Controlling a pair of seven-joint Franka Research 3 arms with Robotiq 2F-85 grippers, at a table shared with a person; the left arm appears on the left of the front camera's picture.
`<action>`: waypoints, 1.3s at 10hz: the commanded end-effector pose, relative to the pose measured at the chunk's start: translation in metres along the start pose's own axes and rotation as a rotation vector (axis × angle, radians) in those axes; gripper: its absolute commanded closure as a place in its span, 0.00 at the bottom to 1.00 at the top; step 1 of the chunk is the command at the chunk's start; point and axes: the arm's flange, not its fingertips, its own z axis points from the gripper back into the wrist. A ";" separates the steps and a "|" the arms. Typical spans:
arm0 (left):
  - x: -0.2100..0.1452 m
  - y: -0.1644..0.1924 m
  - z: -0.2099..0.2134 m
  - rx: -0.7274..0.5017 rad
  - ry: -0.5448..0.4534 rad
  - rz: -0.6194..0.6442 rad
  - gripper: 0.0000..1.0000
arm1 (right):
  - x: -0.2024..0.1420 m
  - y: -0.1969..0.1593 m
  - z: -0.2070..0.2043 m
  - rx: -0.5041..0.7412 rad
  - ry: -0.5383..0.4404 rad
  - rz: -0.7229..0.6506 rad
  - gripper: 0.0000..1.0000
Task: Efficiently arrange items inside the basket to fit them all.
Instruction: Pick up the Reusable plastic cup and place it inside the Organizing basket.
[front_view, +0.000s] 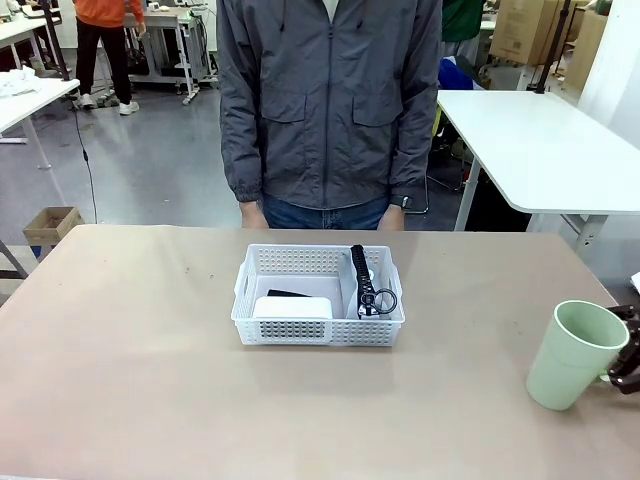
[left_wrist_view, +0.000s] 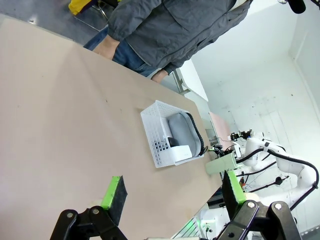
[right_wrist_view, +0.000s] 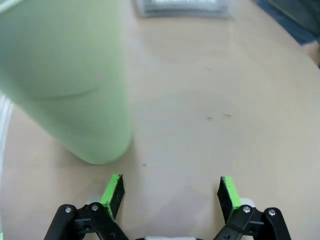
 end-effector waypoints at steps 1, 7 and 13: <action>-0.001 -0.001 0.003 -0.008 0.009 -0.012 0.00 | -0.007 0.004 0.009 0.077 -0.062 0.072 0.00; -0.001 -0.001 0.003 -0.008 0.009 -0.012 0.00 | -0.007 0.005 -0.003 0.148 -0.088 0.104 0.00; -0.001 -0.001 0.003 -0.008 0.009 -0.012 0.00 | 0.001 0.005 -0.025 0.225 -0.086 0.127 0.00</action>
